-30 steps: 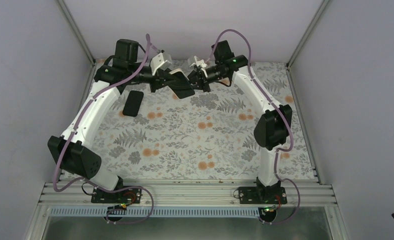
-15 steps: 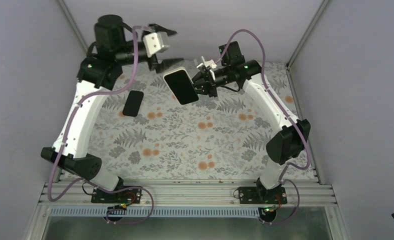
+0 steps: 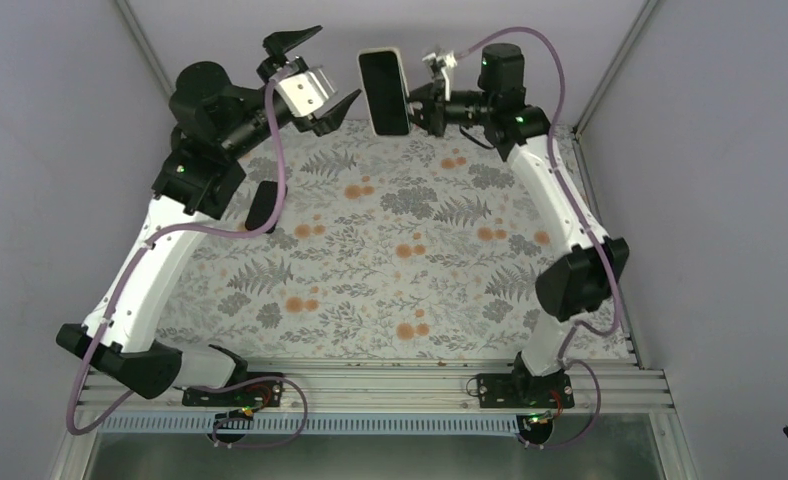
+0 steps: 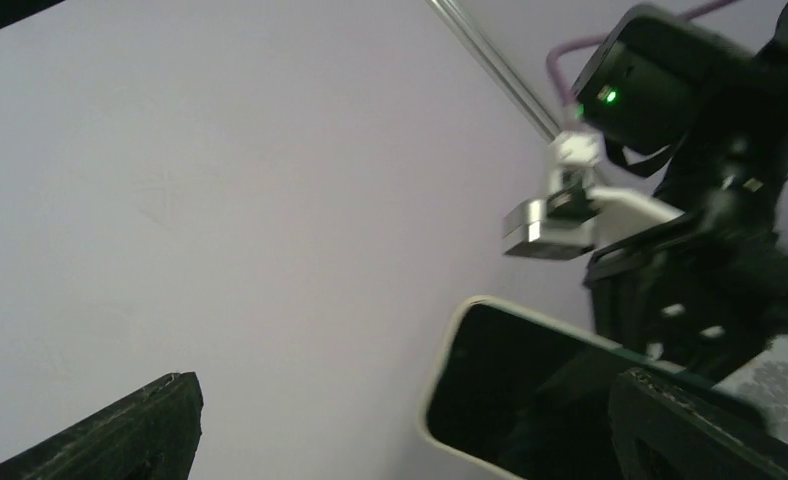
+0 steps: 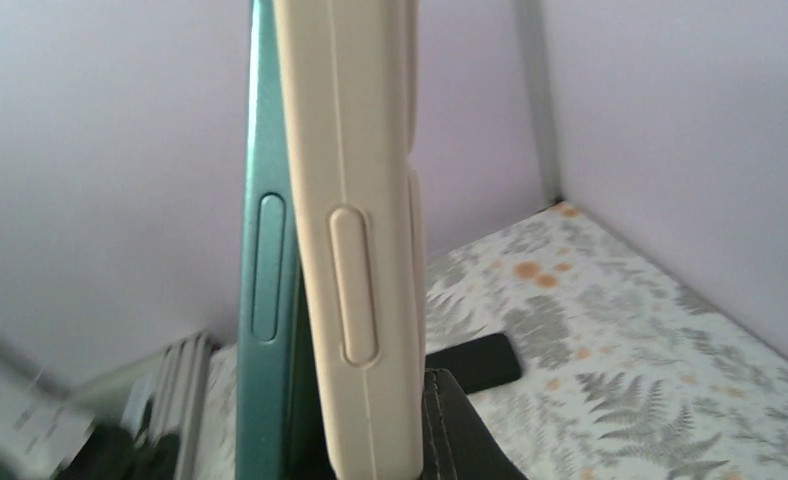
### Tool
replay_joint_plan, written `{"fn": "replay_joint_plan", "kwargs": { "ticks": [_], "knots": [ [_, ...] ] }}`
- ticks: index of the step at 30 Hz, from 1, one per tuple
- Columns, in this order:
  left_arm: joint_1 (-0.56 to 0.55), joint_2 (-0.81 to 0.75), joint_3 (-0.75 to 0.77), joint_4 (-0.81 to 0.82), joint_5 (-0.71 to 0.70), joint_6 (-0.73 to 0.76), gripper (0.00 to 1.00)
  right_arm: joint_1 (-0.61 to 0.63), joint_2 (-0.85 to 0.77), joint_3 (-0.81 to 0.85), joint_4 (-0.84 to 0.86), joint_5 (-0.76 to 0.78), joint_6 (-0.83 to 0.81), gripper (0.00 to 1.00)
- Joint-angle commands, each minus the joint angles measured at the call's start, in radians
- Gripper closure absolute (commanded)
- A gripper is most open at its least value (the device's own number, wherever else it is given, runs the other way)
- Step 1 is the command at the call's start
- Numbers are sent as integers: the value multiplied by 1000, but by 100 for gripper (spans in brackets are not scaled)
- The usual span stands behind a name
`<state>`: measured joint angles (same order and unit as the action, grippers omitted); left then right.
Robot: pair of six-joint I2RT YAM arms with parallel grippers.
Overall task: Take the phone out of the phone case
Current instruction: Remove the phone case from the phone.
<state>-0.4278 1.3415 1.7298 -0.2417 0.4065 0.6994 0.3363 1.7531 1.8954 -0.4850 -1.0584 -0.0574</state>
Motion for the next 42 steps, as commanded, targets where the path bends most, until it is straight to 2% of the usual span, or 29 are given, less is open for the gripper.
{"fn": "replay_joint_plan", "kwargs": {
  "ticks": [1, 4, 8, 11, 15, 20, 27, 37, 42],
  "knots": [
    [-81, 34, -54, 182, -174, -6, 0, -23, 156, 170, 242, 158, 373, 97],
    [-128, 71, -99, 247, -242, 24, 0, -24, 230, 258, 275, 206, 411, 97],
    [-157, 109, -176, 357, -315, 46, 0, -24, 274, 353, 238, 265, 410, 97],
    [-169, 145, -206, 429, -383, 26, 4, -26, 287, 402, 234, 302, 414, 97],
    [-182, 202, -234, 521, -460, 29, 5, -38, 264, 359, 355, 322, 462, 97],
    [-193, 272, -233, 624, -522, 45, 7, -43, 264, 371, 373, 323, 484, 97],
    [-198, 365, -139, 610, -520, 30, 9, -45, 198, 250, 451, 338, 503, 97],
    [-198, 407, -157, 732, -623, 43, 13, -44, 137, 194, 462, 326, 504, 97],
    [-209, 418, -155, 866, -771, 49, 16, -42, 124, 161, 468, 311, 520, 97]
  ]
}}
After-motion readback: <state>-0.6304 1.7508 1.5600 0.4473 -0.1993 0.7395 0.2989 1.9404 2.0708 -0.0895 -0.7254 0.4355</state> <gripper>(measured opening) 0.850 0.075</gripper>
